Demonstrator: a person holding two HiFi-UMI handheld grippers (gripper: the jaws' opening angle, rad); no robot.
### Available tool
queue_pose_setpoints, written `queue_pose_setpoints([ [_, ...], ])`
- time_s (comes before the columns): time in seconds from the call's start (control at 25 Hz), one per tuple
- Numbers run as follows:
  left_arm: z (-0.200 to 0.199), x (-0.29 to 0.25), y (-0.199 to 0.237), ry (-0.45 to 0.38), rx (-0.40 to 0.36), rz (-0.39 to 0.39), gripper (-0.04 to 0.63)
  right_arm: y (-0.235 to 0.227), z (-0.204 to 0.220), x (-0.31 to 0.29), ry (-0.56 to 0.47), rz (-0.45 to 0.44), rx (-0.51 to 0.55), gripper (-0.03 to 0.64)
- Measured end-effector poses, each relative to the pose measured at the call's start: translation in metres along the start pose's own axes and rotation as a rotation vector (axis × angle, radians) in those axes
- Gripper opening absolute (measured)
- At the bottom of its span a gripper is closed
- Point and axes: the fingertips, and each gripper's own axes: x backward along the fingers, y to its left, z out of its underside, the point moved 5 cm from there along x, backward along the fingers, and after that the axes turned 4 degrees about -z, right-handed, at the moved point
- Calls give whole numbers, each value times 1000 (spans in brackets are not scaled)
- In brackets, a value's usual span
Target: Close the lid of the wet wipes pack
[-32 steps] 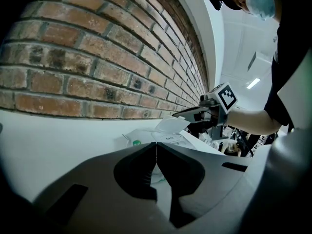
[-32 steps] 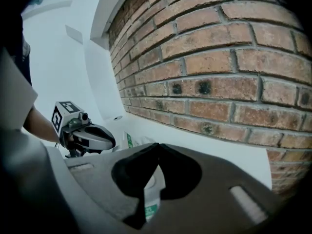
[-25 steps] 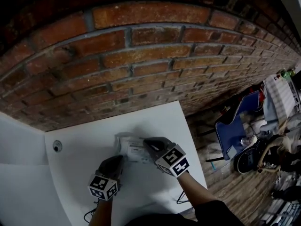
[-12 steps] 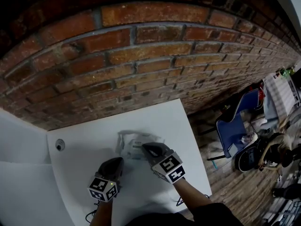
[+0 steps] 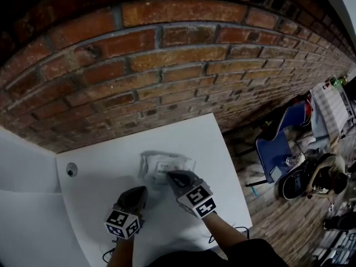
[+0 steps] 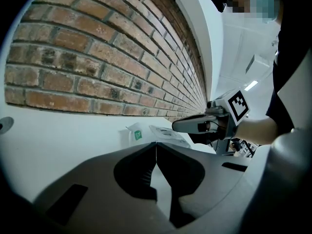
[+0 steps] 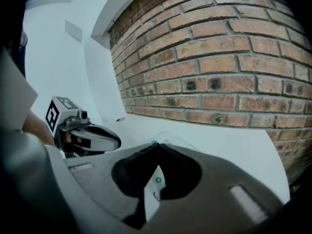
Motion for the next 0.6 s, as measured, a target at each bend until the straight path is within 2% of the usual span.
queue_pose_setpoints([
  [0.6,6,5,-2,4,10,-4,0,2,22,-12,75,19,19,-2],
])
